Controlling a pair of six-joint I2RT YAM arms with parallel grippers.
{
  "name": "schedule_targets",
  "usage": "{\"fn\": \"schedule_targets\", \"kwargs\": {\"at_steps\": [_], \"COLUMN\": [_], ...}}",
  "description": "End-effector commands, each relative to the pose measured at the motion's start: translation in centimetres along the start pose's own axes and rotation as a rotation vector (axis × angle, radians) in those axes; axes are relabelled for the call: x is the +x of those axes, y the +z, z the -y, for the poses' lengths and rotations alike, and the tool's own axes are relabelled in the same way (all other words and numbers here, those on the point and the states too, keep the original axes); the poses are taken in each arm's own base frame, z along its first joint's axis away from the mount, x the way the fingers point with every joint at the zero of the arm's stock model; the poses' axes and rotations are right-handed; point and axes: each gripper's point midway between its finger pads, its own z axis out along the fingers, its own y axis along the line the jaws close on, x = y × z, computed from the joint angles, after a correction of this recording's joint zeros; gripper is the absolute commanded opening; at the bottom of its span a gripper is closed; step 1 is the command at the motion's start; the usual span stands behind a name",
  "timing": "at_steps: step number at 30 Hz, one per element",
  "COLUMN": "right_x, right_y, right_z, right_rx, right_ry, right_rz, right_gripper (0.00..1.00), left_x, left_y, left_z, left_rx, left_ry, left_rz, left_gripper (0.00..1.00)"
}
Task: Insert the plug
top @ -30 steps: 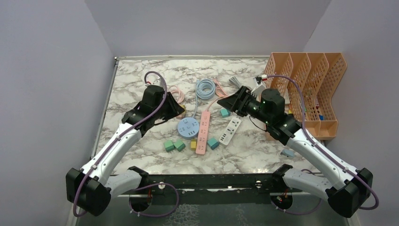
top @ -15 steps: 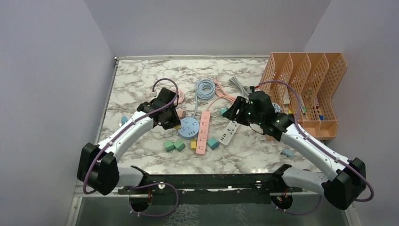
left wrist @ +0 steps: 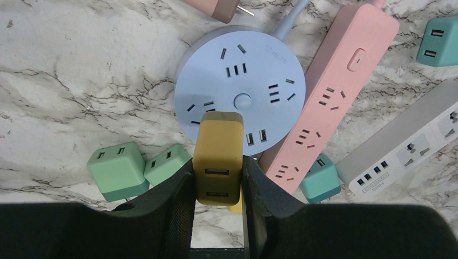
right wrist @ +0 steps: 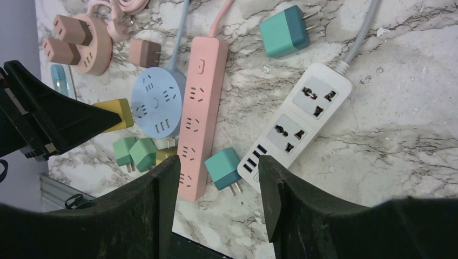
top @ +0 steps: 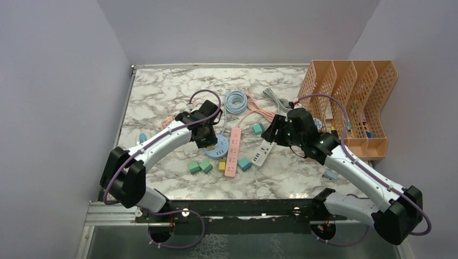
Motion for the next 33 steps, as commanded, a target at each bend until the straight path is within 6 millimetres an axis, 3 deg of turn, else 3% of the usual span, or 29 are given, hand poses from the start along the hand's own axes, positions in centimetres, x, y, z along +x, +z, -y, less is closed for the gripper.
{"fn": "schedule_targets", "kwargs": {"at_steps": [1, 33], "right_x": [0.1, 0.8], "right_y": [0.7, 2.1], "right_z": [0.6, 2.6], "right_rx": [0.008, 0.097], "right_ry": [-0.015, -0.062], "right_rz": [0.021, 0.003], "right_gripper": [0.55, 0.55], "left_x": [-0.7, 1.6], "left_y": [0.1, 4.6], "left_z": [-0.1, -2.1], "left_rx": [-0.060, -0.235], "left_ry": [-0.008, 0.036], "left_rz": [0.053, -0.045], "left_gripper": [0.00, 0.00]}}
